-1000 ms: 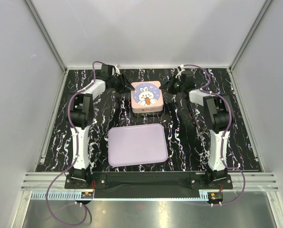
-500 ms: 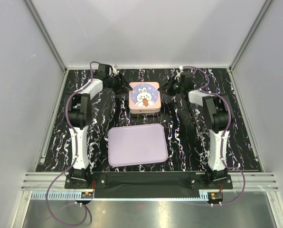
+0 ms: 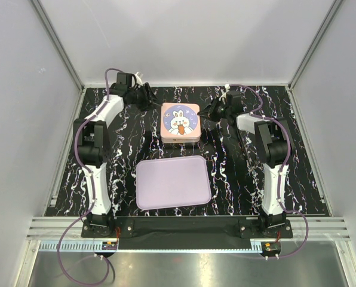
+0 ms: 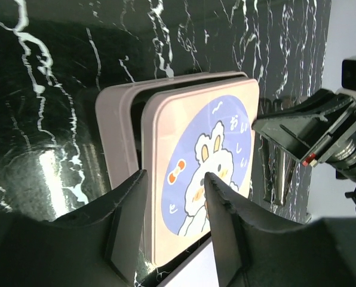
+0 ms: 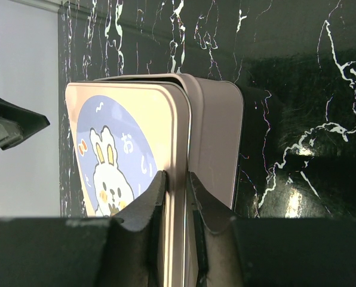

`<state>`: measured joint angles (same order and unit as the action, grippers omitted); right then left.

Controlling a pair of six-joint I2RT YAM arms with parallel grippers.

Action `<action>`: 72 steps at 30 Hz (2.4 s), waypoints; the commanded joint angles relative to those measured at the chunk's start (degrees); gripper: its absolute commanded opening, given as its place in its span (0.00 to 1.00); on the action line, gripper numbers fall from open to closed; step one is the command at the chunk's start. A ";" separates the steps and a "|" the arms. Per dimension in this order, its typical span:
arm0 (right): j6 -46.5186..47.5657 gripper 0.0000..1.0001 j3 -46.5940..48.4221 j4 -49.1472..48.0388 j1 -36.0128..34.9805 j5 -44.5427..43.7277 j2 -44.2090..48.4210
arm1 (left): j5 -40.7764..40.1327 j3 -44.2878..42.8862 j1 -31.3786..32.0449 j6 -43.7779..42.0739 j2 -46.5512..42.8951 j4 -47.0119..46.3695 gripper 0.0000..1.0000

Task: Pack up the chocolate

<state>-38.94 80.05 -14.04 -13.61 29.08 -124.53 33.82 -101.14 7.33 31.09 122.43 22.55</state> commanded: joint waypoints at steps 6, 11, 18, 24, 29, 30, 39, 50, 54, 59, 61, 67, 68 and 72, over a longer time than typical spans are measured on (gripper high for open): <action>2.02 0.12 0.10 13.25 -1.42 -1.92 -1.42 | 7.84 -5.29 2.60 -4.02 3.33 -3.91 0.44; 2.99 0.15 1.51 13.69 -1.51 -1.57 -1.24 | 4.07 -8.97 1.81 -4.46 7.81 -5.41 0.44; 5.89 0.25 3.97 17.20 -1.51 -0.69 -2.82 | 2.74 -13.29 1.28 -3.14 16.26 -6.02 0.42; 5.28 0.27 5.29 15.80 -1.51 -0.95 -3.53 | 2.46 -13.90 0.75 -4.02 16.44 -5.85 0.43; 6.15 0.26 7.84 17.64 -1.51 -1.57 -4.23 | 3.88 -13.21 -0.12 -5.42 12.23 -5.93 0.51; 6.59 0.26 8.36 18.08 -1.51 -1.83 -4.40 | 3.79 -13.12 -0.21 -6.04 11.52 -5.93 0.52; 15.81 0.27 14.96 24.32 -1.42 -0.78 -7.57 | 1.86 -19.70 -3.29 -10.61 14.85 -2.51 0.61; 26.98 0.34 25.94 34.08 -1.16 2.30 -11.52 | 14.51 -23.22 -3.29 -18.69 19.34 -7.51 0.72; 26.82 0.43 26.56 34.17 -1.16 1.86 -11.17 | 16.10 -22.78 -2.76 -21.50 19.34 -9.27 0.74; 23.39 0.47 26.12 31.01 -1.16 1.15 -9.77 | 16.36 -22.52 -2.68 -21.95 19.95 -9.89 0.75; 22.42 0.46 27.17 30.92 -1.16 1.24 -10.12 | 16.45 -22.61 -2.67 -22.39 20.21 -9.28 0.75; 20.57 0.43 28.14 30.57 -1.16 0.89 -11.70 | 11.54 -18.58 -2.76 -26.61 17.24 -6.45 0.73; 20.39 0.42 27.97 30.48 -1.16 0.11 -11.79 | 10.40 -17.43 -2.85 -26.87 15.05 -6.98 0.73; 19.17 0.41 27.17 28.99 -1.16 -0.43 -12.23 | 5.91 -14.61 -3.20 -26.52 10.64 -7.96 0.73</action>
<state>-19.20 106.72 14.68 -14.48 32.21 -134.32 44.05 -116.29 4.71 6.85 140.27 16.95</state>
